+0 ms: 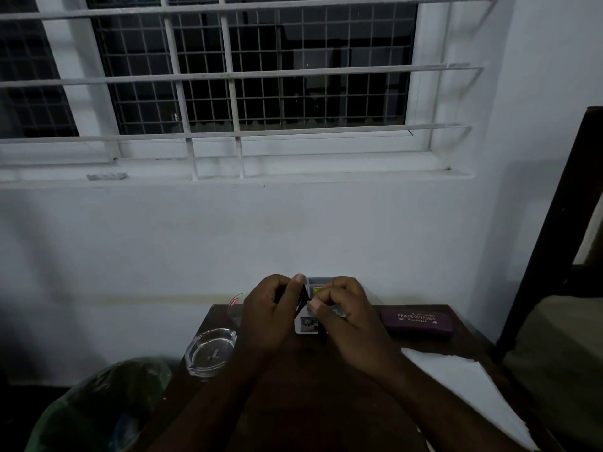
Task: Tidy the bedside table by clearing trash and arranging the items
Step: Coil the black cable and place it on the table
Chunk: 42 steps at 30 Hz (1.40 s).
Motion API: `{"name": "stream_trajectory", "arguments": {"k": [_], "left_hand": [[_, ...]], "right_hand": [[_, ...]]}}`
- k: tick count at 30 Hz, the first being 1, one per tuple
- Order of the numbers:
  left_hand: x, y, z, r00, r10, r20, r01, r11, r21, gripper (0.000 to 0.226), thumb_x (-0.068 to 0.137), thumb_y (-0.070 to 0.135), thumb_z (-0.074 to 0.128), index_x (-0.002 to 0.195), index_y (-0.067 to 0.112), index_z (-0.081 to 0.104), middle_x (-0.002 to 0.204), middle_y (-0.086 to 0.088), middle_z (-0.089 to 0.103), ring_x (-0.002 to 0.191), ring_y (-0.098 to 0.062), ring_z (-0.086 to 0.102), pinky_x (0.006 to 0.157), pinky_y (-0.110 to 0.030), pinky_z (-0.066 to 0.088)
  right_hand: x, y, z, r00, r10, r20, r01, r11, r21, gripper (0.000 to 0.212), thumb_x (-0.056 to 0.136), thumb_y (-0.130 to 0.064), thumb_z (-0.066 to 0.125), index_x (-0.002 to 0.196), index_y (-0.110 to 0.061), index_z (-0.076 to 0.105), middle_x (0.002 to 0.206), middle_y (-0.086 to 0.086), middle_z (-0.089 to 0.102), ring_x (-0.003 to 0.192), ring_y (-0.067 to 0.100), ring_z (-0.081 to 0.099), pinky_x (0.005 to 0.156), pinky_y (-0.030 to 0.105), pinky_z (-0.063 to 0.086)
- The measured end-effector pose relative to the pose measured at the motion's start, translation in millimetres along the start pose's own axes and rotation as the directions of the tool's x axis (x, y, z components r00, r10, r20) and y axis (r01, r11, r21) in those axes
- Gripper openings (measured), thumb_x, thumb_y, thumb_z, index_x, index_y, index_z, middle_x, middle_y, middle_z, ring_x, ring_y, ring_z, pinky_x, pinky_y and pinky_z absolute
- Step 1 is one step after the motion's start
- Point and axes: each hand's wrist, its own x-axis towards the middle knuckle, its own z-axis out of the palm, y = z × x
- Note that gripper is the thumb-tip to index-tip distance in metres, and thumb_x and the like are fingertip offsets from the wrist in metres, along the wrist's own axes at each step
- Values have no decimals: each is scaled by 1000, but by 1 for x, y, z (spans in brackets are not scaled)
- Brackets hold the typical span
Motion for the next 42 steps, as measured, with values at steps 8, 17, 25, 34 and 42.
{"name": "stream_trajectory", "arguments": {"k": [8,17,25,34,42], "left_hand": [[-4,5,-2,898,-354,262,435,805,-403,40,93,38,61,59,16,63,49,-3,33,42,-13,31,44,-24,25],[-14,13,6,700,-394,595,709,284,-646,24,92,27,59,72,13,58,46,7,28,35,-4,23,36,-18,23],[-12,12,10,783,-418,461,609,361,-706,32,93,28,58,65,15,49,46,5,28,36,-5,24,37,-20,26],[-15,11,6,830,-382,407,558,532,-637,21,87,28,67,83,7,64,54,-3,49,49,-14,42,50,-28,42],[-14,8,3,928,-249,279,373,658,-654,14,84,3,65,95,4,74,66,-8,64,57,-16,56,59,-28,54]], "right_hand": [[11,8,-35,962,-61,267,126,964,-236,12,96,-31,48,88,-26,57,92,-9,52,90,8,51,80,30,46],[3,29,-16,997,-36,-66,26,988,-155,15,94,-24,59,90,-29,72,79,-15,69,77,1,63,68,21,49],[-6,5,-5,931,343,121,-359,814,456,13,90,-28,65,96,-24,76,94,1,76,91,16,71,80,35,56],[-2,13,-1,932,362,23,-333,827,454,14,89,-9,66,99,-16,72,92,4,77,87,19,73,78,34,57],[2,14,-1,932,356,61,-287,625,726,19,93,-4,56,106,-7,69,101,15,74,93,29,71,83,41,56]]}}
